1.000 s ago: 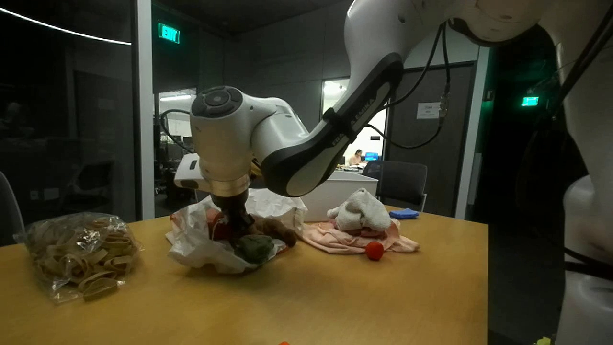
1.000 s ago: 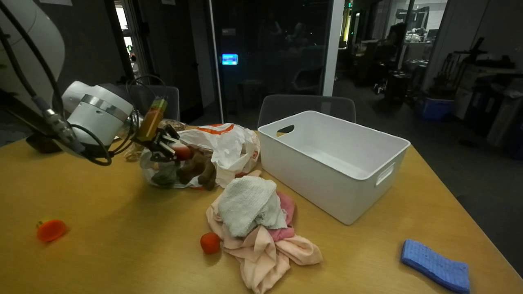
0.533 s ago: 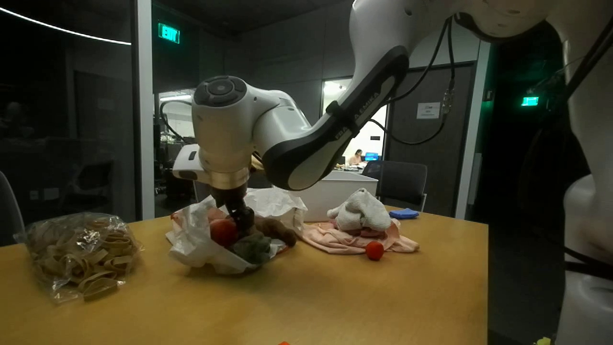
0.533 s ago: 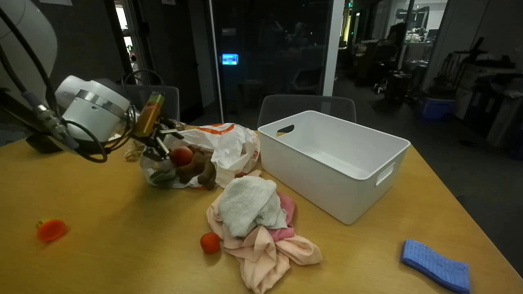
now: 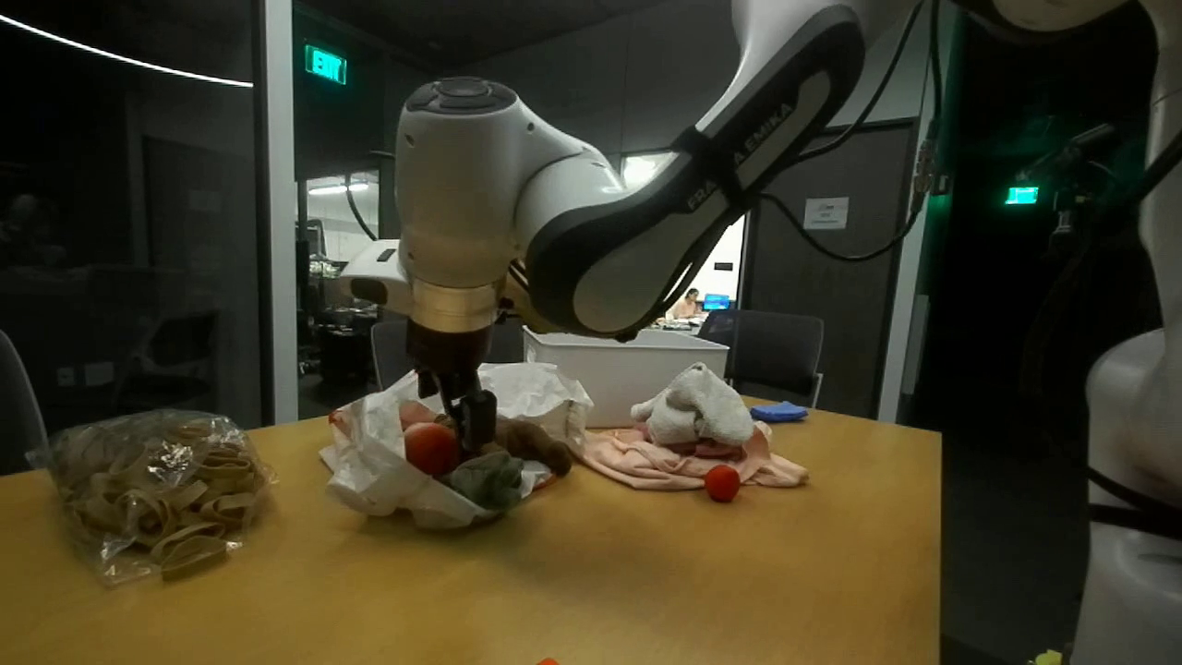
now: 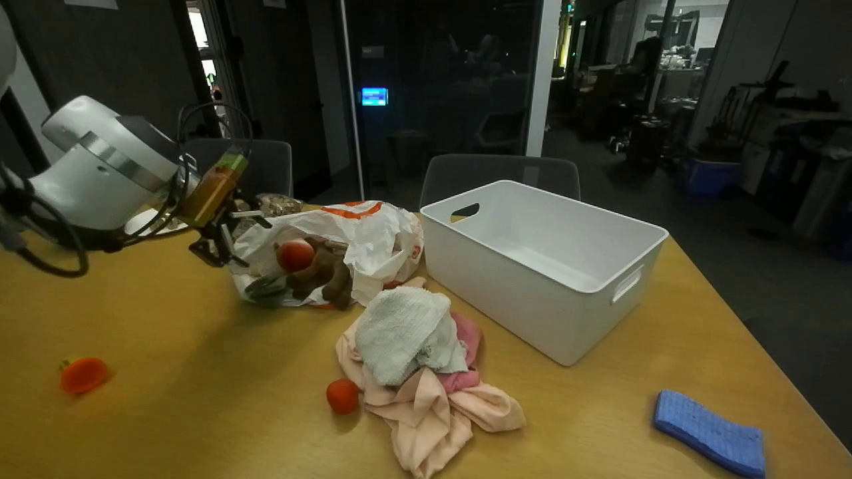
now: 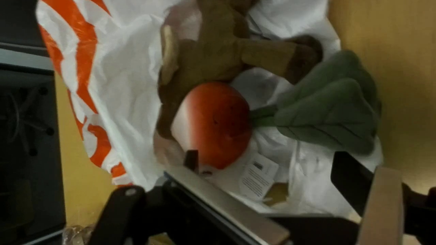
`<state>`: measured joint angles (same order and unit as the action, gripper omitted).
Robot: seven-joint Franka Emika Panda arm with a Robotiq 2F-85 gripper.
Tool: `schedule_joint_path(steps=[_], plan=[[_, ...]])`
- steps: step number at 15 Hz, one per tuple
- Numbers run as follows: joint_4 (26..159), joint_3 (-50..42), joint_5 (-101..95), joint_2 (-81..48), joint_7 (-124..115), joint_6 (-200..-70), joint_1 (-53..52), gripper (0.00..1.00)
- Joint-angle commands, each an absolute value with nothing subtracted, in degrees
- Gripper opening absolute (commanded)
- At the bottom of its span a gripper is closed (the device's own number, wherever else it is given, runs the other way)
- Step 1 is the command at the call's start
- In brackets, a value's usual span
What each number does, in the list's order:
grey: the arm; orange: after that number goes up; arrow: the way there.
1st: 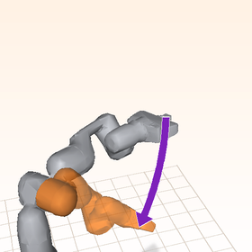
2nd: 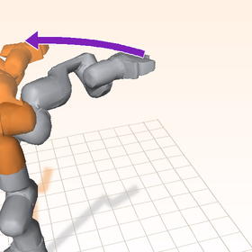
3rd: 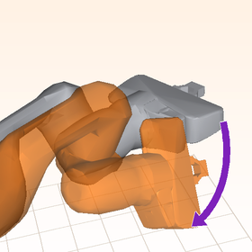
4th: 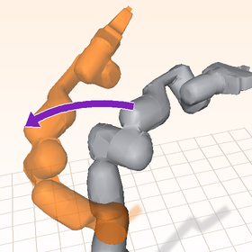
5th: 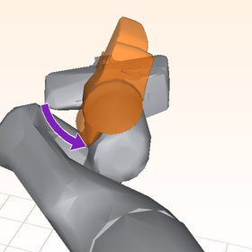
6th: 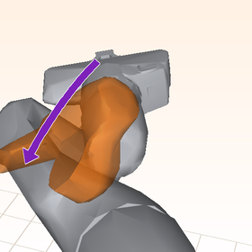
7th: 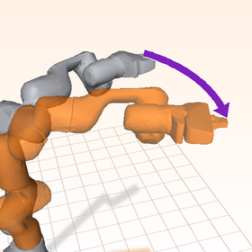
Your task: Put the two plush toys into the carrier bag
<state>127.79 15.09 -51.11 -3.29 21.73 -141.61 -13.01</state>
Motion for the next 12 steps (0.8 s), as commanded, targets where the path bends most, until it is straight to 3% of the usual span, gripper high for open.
schedule_joint_path(steps=[1,6,12], plan=[[134.1,15.2,-36.5,1.3,26.9,-149.4,-12.9,1.00],[137.8,13.7,-20.3,-0.3,33.3,-161.5,-12.2,1.00],[139.0,13.3,-5.9,-3.0,42.6,-166.2,-10.5,1.00]])
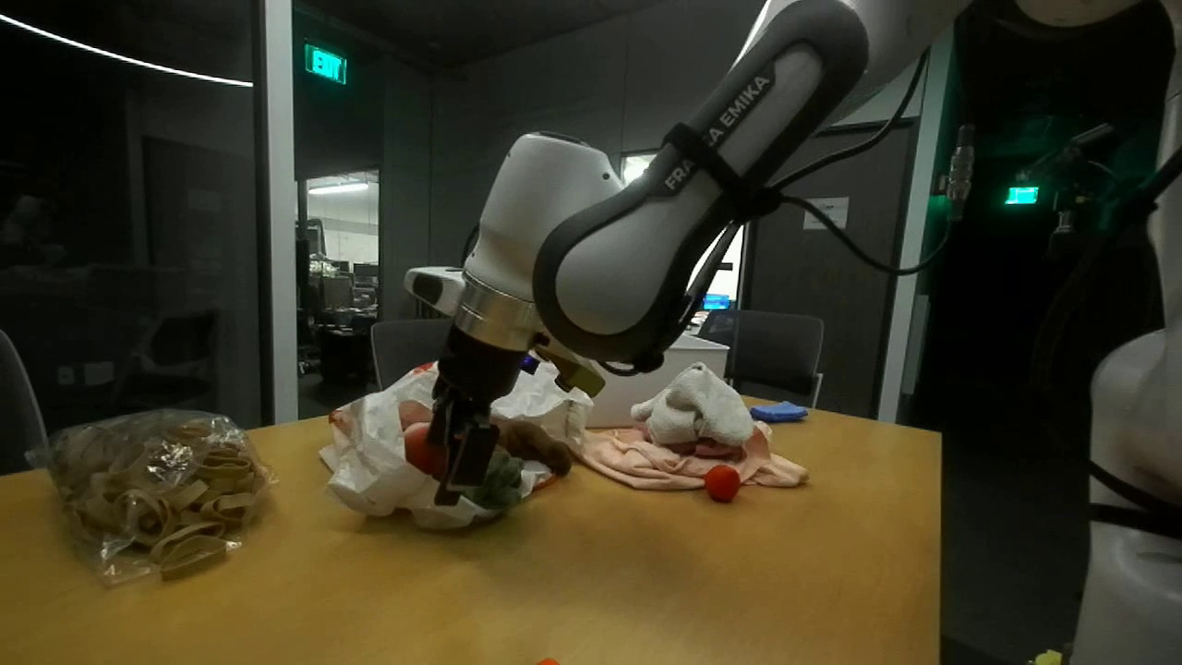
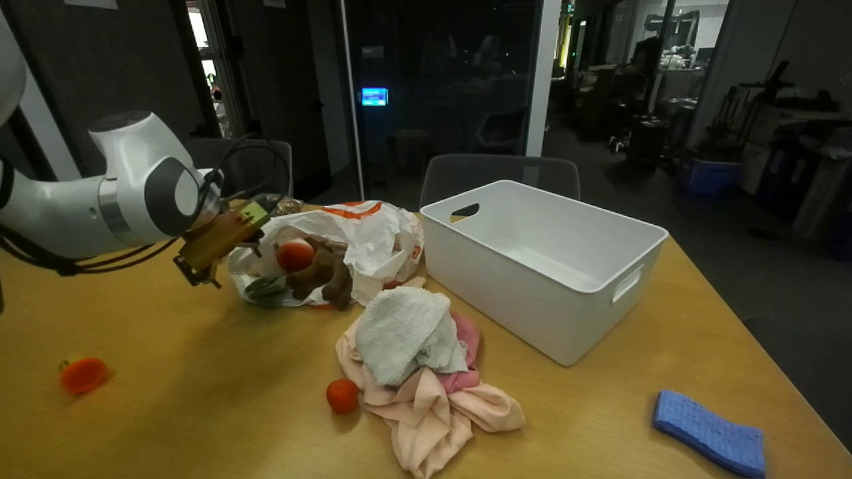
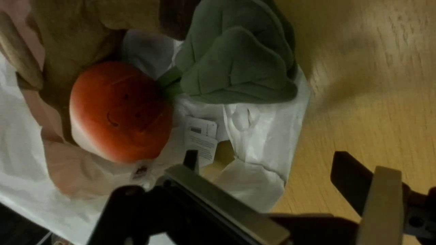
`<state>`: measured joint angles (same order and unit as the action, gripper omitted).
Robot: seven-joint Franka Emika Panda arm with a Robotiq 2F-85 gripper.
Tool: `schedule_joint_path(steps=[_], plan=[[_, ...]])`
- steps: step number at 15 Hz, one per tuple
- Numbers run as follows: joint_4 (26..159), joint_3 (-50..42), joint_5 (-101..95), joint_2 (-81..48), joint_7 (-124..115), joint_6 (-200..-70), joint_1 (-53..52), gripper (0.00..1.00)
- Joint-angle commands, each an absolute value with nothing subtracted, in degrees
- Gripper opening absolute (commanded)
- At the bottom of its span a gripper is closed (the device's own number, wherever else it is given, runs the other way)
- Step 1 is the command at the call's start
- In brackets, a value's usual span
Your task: Put the two plush toys into the carrier bag
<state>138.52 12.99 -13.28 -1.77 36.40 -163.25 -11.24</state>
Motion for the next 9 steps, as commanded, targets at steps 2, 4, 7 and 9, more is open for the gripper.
schedule_joint_path(steps=[2,4,7,9], plan=[[138.0,14.1,1.0,-5.1,47.8,-166.2,-10.1,1.00],[136.7,15.3,8.0,-7.1,53.4,-165.8,-9.7,1.00],[134.7,16.6,13.0,-9.9,58.7,-165.3,-9.4,1.00],[134.0,18.2,12.6,-10.7,59.5,-165.4,-8.1,0.73]])
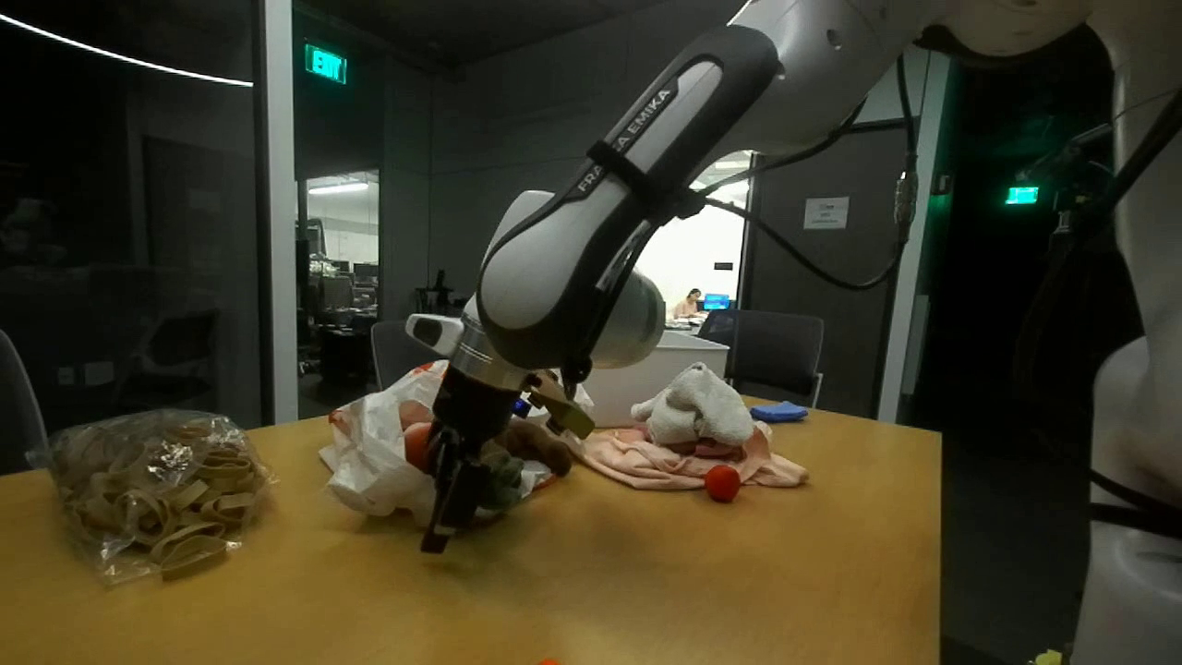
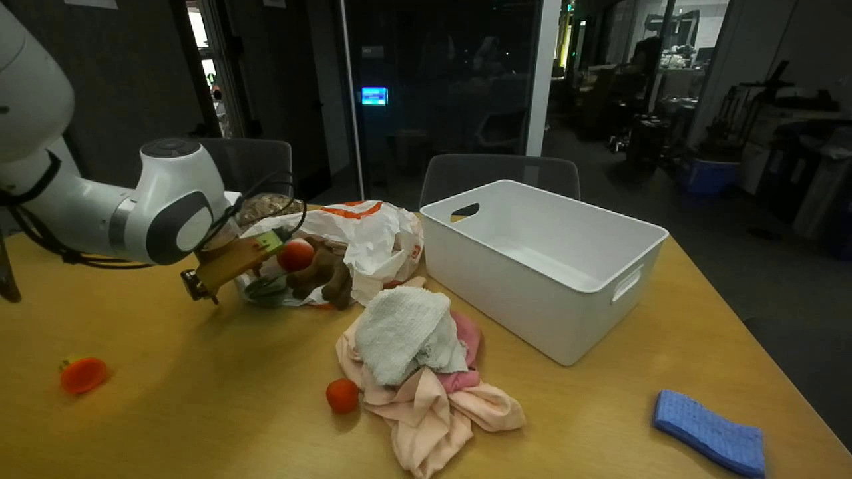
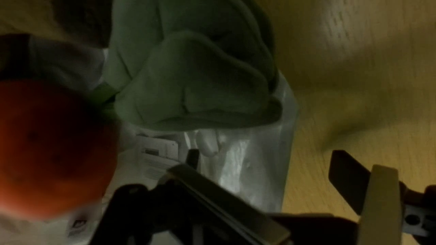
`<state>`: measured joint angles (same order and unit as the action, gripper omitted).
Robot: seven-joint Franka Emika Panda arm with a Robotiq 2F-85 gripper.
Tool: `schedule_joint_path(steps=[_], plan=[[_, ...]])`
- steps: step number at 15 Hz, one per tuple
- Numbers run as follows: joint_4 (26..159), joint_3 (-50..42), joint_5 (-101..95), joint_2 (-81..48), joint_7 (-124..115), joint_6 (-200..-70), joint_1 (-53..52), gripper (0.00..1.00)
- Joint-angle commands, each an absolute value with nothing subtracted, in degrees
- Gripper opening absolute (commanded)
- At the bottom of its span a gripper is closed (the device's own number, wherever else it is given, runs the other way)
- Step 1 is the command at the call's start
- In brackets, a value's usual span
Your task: Put the two plush toys into the carrier bag
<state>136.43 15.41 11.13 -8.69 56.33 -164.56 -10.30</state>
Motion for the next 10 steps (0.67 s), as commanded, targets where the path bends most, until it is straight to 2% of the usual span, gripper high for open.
schedule_joint_path(steps=[1,8,10], plan=[[133.9,18.5,12.1,-10.8,59.7,-165.2,-7.8,0.67],[135.2,20.1,14.4,-9.2,58.8,-163.6,-4.5,0.12],[135.3,21.0,19.8,-8.6,58.2,-160.4,-3.1,0.03]])
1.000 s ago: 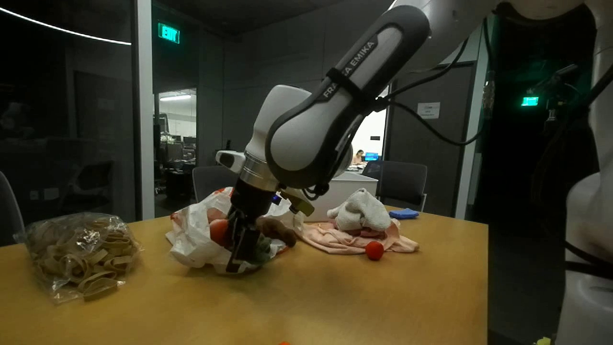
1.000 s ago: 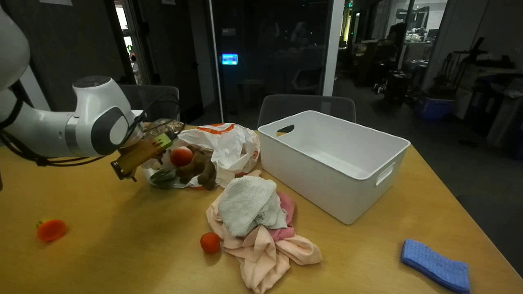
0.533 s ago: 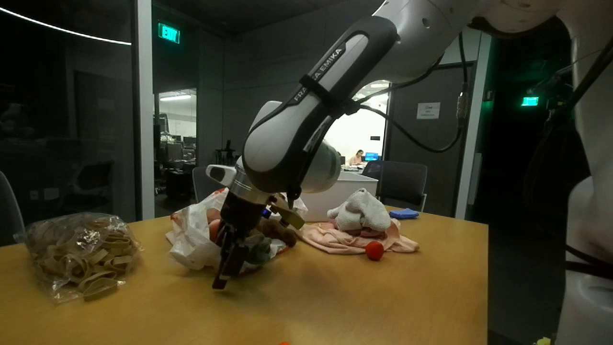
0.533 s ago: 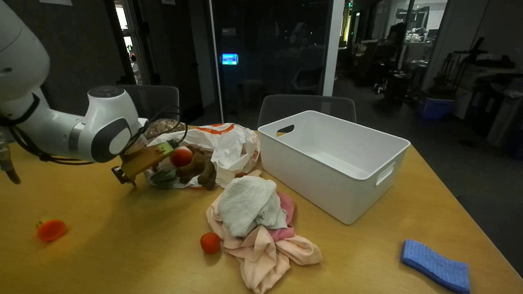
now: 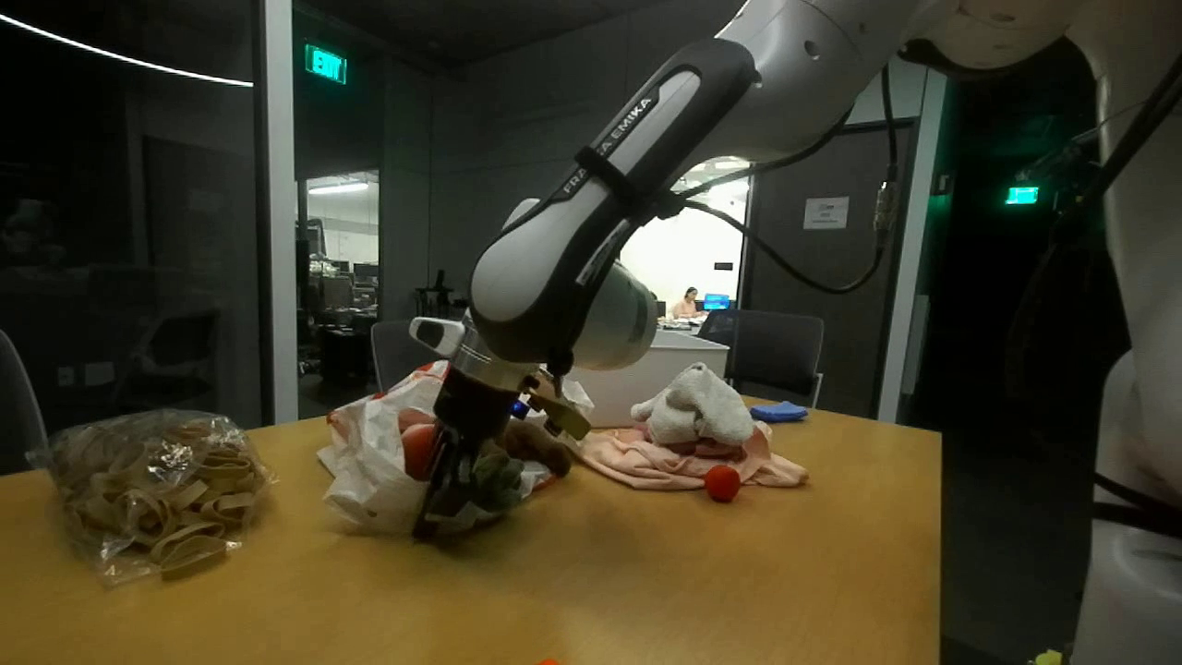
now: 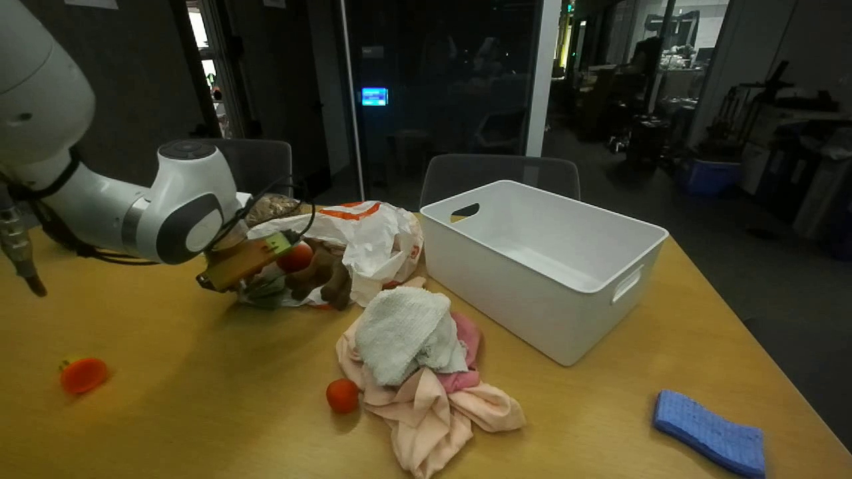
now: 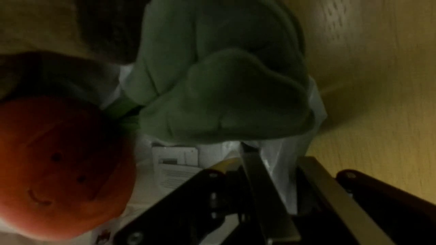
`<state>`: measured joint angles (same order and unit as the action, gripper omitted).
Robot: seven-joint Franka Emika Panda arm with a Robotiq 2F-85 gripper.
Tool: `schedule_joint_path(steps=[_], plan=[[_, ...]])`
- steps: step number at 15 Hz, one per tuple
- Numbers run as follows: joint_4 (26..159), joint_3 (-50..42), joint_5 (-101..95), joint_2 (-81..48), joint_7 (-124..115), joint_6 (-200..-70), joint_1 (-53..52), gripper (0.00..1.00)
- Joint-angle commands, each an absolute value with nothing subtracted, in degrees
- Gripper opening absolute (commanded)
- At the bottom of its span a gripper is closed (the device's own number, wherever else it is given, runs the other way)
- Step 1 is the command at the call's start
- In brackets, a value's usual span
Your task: Put the two plush toys into the carrier bag
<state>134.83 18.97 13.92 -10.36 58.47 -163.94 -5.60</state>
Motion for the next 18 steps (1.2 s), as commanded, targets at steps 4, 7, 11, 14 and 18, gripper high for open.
schedule_joint_path(steps=[4,7,11,14,18], plan=[[135.3,19.8,29.5,-6.9,57.3,-150.1,-2.3,0.03],[136.0,17.6,33.9,-4.6,54.1,-142.1,-3.1,0.05],[136.5,14.9,39.1,-3.0,49.7,-130.9,-3.8,0.05],[138.2,13.3,41.8,-2.3,46.3,-124.9,-4.2,0.05],[140.3,11.8,42.9,-1.2,42.2,-121.2,-4.9,0.04]])
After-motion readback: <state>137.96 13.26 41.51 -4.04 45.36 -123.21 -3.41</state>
